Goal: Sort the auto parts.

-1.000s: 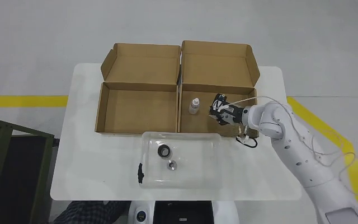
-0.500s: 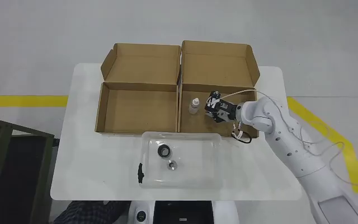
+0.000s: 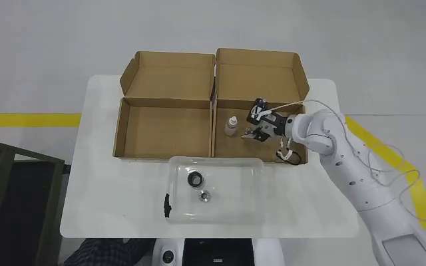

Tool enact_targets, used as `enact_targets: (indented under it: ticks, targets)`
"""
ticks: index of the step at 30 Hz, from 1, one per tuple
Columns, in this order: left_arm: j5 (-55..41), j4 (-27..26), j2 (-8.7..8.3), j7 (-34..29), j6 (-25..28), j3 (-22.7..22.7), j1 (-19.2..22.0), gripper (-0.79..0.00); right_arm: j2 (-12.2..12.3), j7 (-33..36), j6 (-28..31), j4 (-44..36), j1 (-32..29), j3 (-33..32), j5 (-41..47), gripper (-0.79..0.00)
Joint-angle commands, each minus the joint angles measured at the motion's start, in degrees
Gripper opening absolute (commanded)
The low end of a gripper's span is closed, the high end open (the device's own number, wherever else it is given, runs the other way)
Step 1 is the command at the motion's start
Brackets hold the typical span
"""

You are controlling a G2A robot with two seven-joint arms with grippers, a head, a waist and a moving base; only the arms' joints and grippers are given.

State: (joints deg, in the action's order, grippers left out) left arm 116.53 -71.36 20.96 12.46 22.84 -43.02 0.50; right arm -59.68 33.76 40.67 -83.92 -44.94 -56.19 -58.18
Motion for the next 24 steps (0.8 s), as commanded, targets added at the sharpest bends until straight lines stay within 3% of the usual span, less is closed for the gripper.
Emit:
enact_targets:
  ticks: [1,11,24]
  targets:
    - [0.0,0.0,0.0,0.0,0.0,0.0,0.0,0.0,0.42,0.46,-0.37,-3.05,-1.2,-1.47,0.11,0.0]
    - [0.0,0.0,0.0,0.0,0.0,0.0,0.0,0.0,1.91,1.26,-3.27,-16.34,-7.94,-6.65,-0.74,0.0]
    - [0.0,0.0,0.0,0.0,0.0,0.0,0.0,0.0,2.23,0.39,-6.03,-29.53,-15.1,-6.18,-2.05,0.0]
